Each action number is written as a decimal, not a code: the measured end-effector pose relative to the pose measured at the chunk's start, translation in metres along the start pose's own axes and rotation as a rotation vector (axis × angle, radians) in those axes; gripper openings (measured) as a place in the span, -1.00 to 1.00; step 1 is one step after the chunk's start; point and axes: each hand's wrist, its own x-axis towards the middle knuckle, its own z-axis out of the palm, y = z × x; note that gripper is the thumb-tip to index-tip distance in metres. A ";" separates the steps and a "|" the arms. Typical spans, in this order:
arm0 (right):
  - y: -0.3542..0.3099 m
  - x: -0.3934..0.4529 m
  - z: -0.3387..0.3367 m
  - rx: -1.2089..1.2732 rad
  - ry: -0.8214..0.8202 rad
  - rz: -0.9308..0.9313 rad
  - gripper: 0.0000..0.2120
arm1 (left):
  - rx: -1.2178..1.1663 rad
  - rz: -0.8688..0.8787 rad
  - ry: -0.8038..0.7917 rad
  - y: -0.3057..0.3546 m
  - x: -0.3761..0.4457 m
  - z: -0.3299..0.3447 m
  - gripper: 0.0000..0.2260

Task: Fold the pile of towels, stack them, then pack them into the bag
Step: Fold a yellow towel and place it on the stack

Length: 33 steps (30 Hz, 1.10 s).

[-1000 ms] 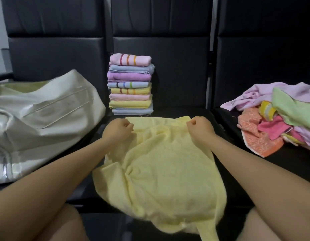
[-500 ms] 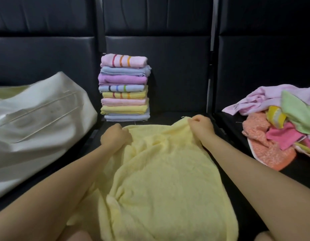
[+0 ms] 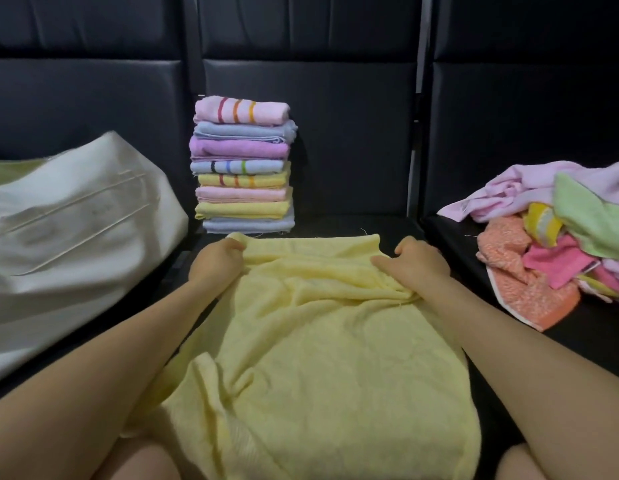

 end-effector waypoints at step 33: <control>-0.036 -0.004 -0.012 0.229 0.139 -0.194 -0.70 | 0.138 0.212 -0.014 0.053 -0.013 0.012 -0.65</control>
